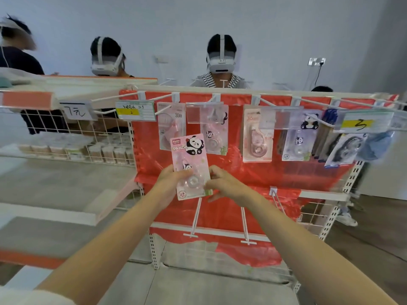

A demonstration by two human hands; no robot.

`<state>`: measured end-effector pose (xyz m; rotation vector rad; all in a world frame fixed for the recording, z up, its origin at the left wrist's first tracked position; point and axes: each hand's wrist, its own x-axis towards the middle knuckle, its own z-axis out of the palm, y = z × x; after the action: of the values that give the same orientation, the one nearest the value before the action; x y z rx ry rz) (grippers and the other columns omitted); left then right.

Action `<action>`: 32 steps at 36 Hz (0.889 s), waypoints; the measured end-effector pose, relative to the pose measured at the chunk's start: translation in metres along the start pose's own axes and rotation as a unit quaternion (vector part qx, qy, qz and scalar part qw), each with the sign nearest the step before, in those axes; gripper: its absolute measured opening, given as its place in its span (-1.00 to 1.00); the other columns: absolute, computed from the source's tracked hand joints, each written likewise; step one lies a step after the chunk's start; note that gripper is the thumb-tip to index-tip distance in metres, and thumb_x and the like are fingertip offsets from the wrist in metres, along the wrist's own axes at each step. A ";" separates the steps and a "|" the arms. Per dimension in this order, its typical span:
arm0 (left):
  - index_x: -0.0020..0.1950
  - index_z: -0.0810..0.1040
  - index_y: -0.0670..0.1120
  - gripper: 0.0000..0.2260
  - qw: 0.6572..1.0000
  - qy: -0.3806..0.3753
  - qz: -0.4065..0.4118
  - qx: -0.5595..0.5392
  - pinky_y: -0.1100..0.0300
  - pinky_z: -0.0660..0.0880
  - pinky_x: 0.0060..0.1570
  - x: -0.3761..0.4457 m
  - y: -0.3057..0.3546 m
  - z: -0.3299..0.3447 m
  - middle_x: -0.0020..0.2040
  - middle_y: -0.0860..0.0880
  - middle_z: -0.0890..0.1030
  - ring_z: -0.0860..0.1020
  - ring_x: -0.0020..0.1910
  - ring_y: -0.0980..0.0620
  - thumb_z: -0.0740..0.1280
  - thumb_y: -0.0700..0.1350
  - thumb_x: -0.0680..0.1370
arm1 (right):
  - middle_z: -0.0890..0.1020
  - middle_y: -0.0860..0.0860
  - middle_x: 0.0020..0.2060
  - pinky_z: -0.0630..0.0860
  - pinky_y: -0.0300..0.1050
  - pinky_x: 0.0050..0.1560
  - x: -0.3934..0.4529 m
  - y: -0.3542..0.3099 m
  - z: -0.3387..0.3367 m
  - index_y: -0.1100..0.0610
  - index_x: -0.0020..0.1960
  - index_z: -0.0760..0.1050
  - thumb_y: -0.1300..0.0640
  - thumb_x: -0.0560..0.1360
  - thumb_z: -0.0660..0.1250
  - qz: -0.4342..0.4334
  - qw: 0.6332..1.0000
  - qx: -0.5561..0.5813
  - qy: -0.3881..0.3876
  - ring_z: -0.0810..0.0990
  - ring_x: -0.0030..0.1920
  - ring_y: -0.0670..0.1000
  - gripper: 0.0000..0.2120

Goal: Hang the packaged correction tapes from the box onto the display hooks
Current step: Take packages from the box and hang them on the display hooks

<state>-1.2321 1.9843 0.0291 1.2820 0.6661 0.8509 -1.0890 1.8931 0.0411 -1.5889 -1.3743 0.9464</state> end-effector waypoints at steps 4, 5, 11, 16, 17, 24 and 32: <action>0.08 0.58 -0.09 -0.84 0.998 -0.013 0.045 0.035 0.02 0.55 0.03 -0.009 0.002 -0.001 0.00 -0.09 0.69 0.64 -0.05 -0.07 0.33 -0.25 0.54 | 0.55 0.04 0.04 0.65 0.05 -0.08 -0.005 -0.004 0.009 0.14 0.19 0.32 0.07 0.51 0.39 -0.037 0.999 0.010 0.035 0.61 0.07 0.01 -0.65; 0.08 0.59 -0.07 -0.85 0.998 -0.017 0.046 0.043 0.02 0.55 0.03 -0.012 0.003 -0.002 -0.01 -0.06 0.69 0.64 -0.04 -0.05 0.34 -0.22 0.53 | 0.56 0.07 0.04 0.64 0.10 -0.07 -0.006 -0.005 0.010 0.15 0.18 0.32 0.04 0.51 0.39 -0.048 0.998 -0.008 0.051 0.61 0.07 0.04 -0.63; 0.08 0.63 -0.07 -0.66 0.989 -0.057 0.045 0.130 -0.14 0.45 0.22 -0.023 0.006 -0.003 0.04 -0.08 0.68 0.59 0.11 -0.17 0.45 0.09 0.39 | 0.60 0.07 0.02 0.56 0.22 0.05 -0.015 -0.003 0.007 0.11 0.19 0.32 0.02 0.52 0.37 -0.116 0.986 -0.054 0.106 0.62 0.03 0.10 -0.66; 0.08 0.60 -0.15 -0.82 0.978 -0.100 0.051 0.175 0.18 0.50 -0.12 -0.025 0.005 0.008 -0.14 -0.06 0.65 0.57 -0.15 0.00 0.39 -0.13 0.51 | 0.54 0.34 0.04 0.59 0.26 -0.08 -0.020 -0.006 -0.001 -0.09 0.20 0.29 -0.09 0.45 0.38 -0.138 0.979 -0.023 0.149 0.59 -0.02 0.33 -0.60; 0.03 0.60 -0.13 -0.90 0.976 -0.111 0.050 0.182 0.21 0.50 -0.16 -0.025 0.003 0.011 -0.19 -0.04 0.65 0.59 -0.21 0.03 0.37 -0.20 0.52 | 0.54 0.34 0.03 0.58 0.28 -0.08 -0.021 -0.006 -0.004 -0.07 0.16 0.30 -0.13 0.41 0.38 -0.132 0.978 -0.015 0.158 0.58 -0.01 0.35 -0.59; 0.01 0.55 -0.17 -0.93 0.962 -0.138 0.068 0.225 0.31 0.53 -0.28 -0.026 0.001 0.026 -0.23 -0.06 0.63 0.62 -0.34 0.14 0.29 -0.27 0.57 | 0.55 0.06 -0.02 0.59 0.00 -0.01 -0.026 -0.004 -0.019 0.05 0.09 0.35 0.03 0.51 0.38 -0.117 0.976 0.036 0.178 0.58 -0.01 0.11 -0.74; -0.08 0.55 -0.14 -0.93 0.949 -0.137 0.067 0.276 0.29 0.54 -0.26 -0.026 0.004 0.024 -0.22 -0.05 0.65 0.62 -0.33 0.11 0.30 -0.22 0.58 | 0.55 0.18 0.13 0.64 -0.10 -0.15 -0.033 0.004 -0.016 0.22 0.22 0.30 0.09 0.53 0.36 -0.101 0.975 0.085 0.181 0.62 0.06 0.10 -0.62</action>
<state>-1.2273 1.9501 0.0360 1.9304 0.6178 0.5914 -1.0764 1.8588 0.0446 -1.3807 -1.1410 0.5993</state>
